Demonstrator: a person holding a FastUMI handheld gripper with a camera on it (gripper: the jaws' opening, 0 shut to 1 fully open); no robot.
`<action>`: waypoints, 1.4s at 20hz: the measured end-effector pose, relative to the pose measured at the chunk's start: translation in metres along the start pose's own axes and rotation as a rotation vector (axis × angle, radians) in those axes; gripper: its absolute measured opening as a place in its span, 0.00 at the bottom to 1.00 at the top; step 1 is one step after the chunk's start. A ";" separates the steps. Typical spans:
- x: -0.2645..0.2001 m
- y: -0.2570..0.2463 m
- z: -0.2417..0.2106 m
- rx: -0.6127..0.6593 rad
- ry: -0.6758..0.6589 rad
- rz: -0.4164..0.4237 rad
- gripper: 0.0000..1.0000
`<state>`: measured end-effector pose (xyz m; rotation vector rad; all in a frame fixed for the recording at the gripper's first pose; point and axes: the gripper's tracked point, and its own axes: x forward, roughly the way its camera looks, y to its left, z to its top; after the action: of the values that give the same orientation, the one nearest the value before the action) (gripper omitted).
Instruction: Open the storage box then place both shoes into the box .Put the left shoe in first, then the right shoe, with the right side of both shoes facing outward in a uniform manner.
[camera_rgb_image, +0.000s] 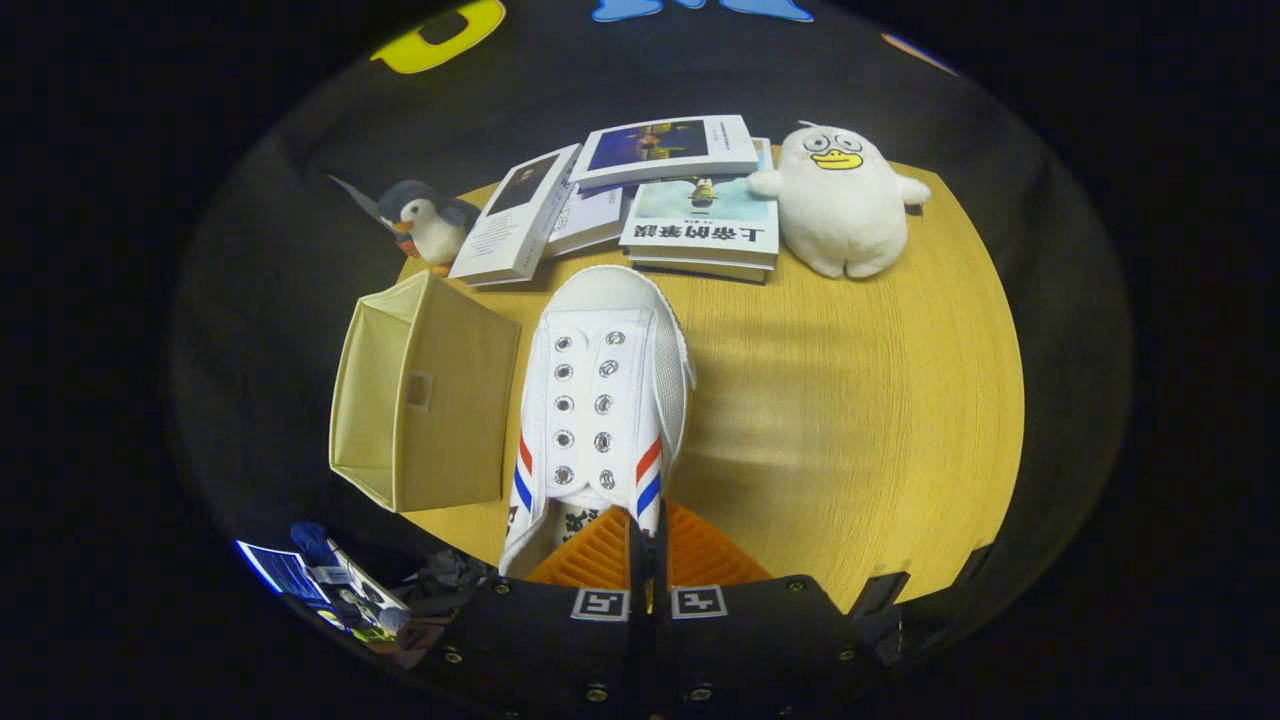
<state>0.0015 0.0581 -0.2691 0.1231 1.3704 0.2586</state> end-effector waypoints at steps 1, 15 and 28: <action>-0.003 0.008 0.003 -0.010 -0.002 0.009 0.01; 0.000 0.113 0.028 -0.162 0.003 0.055 0.01; 0.027 0.224 0.059 -0.341 0.023 0.124 0.01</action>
<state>0.0391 0.2847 -0.2297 -0.0798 1.3239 0.5943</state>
